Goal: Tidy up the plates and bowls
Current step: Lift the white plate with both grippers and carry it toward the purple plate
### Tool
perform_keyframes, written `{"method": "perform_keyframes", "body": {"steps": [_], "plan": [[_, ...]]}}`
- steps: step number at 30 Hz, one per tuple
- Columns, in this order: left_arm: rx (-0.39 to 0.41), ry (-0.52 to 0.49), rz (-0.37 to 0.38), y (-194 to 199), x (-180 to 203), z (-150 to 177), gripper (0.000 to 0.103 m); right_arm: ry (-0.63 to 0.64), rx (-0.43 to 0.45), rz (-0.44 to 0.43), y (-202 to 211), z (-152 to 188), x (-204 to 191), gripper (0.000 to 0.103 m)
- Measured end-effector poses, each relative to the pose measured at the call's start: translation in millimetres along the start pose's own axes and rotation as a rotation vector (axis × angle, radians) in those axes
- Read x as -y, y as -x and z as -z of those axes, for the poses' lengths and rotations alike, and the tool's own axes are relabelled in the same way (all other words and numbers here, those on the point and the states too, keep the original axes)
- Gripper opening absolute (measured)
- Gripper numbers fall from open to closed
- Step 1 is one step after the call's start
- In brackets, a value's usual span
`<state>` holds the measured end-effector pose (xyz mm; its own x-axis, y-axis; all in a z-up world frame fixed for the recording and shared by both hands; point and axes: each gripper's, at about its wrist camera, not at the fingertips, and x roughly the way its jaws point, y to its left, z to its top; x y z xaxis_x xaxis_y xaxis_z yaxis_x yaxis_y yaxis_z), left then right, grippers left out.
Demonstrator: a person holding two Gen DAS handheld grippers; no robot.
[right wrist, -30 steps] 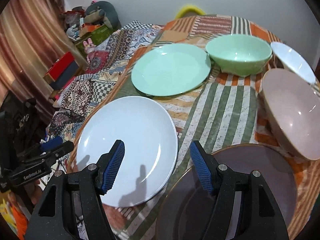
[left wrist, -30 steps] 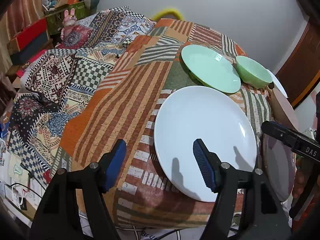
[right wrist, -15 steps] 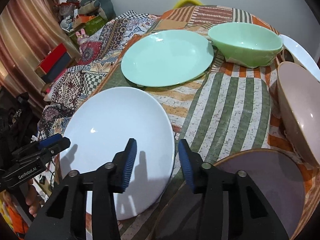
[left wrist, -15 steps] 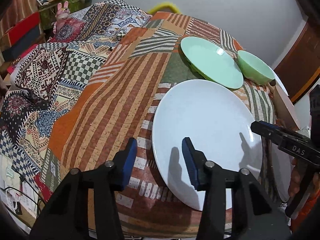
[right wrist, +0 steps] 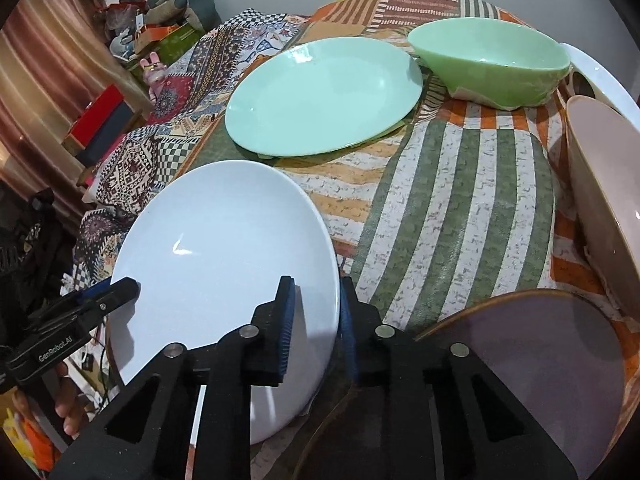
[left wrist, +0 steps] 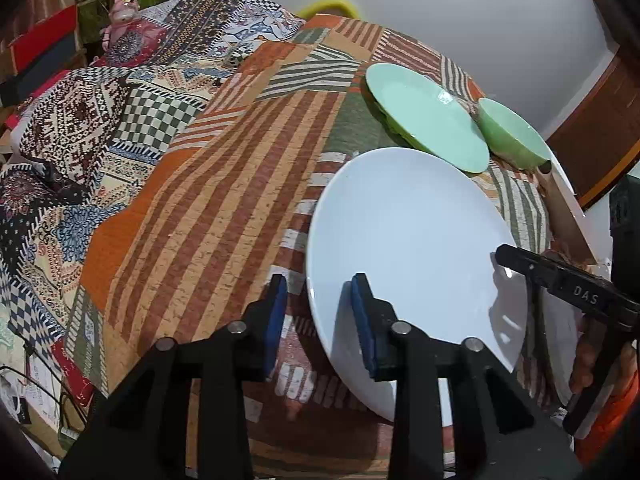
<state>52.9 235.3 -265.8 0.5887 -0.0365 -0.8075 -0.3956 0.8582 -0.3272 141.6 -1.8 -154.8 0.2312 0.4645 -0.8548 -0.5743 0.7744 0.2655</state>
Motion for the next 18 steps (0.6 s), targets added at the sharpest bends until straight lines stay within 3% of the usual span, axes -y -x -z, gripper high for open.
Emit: {"method": "perform_keyframes", "body": {"steps": [3, 13, 18], "plan": [[-0.018, 0.019, 0.071, -1.7, 0.4, -1.4, 0.029, 0.009, 0.007, 0.010, 0.6, 1.1, -2.7, 0.019], [-0.008, -0.069, -0.047, 3.2, 19.2, 1.3, 0.029, 0.002, 0.008, 0.007, 2.1, 2.5, -3.2, 0.019], [-0.008, -0.059, -0.028, 9.4, 18.1, 4.0, 0.029, -0.007, 0.011, 0.005, 6.0, 2.5, -2.1, 0.019]]}}
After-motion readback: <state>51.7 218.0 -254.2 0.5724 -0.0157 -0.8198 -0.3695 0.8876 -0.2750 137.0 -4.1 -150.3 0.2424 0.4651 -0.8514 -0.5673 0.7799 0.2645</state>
